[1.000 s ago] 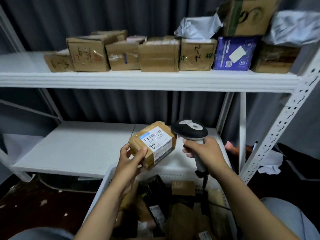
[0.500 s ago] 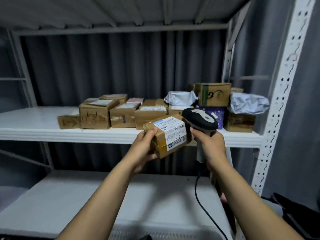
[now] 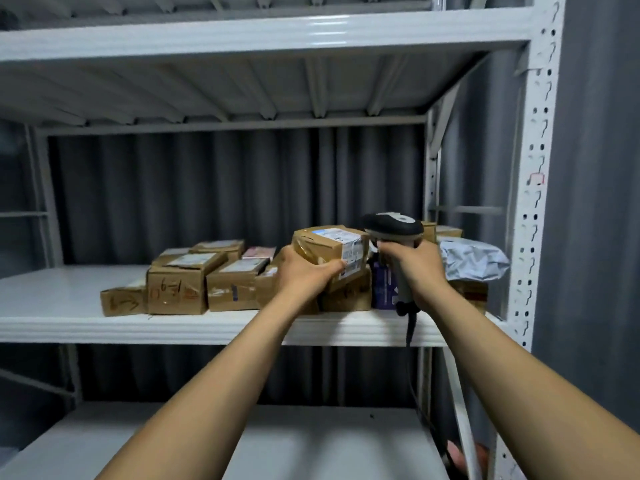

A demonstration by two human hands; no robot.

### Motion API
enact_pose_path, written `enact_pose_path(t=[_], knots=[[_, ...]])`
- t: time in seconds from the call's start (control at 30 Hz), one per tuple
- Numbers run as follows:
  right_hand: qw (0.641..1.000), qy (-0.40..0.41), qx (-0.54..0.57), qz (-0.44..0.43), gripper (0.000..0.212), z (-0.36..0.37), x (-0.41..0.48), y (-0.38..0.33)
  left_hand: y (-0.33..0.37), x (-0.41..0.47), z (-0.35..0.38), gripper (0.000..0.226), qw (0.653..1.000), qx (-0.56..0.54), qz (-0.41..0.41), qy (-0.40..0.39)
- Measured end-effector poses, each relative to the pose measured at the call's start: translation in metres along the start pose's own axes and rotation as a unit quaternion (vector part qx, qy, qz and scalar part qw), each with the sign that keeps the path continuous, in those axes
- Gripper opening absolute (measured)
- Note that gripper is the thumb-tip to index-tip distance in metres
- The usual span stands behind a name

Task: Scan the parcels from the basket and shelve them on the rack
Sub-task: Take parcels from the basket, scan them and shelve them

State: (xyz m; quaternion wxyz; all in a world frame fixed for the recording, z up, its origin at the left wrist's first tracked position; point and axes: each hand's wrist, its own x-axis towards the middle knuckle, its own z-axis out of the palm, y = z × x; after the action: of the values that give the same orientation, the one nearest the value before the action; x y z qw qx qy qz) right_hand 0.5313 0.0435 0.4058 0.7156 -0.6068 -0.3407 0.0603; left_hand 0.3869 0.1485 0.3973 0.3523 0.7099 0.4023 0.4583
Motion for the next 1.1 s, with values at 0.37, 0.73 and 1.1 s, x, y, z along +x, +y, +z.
enact_pose_path(t=[0.37, 0.73, 1.1], knots=[[0.997, 0.051, -0.064, 0.003, 0.045, -0.029, 0.033, 0.000, 0.009, 0.012, 0.032, 0.095, 0.988, 0.117, 0.097, -0.009], [0.995, -0.002, -0.103, -0.006, 0.019, -0.026, 0.041, 0.008, 0.009, 0.058, 0.054, 0.061, 0.953, 0.234, 0.189, -0.037], [0.994, -0.023, -0.105, 0.020, 0.024, -0.016, 0.035, 0.016, 0.001, 0.082, 0.063, 0.072, 0.946, 0.234, 0.211, -0.079]])
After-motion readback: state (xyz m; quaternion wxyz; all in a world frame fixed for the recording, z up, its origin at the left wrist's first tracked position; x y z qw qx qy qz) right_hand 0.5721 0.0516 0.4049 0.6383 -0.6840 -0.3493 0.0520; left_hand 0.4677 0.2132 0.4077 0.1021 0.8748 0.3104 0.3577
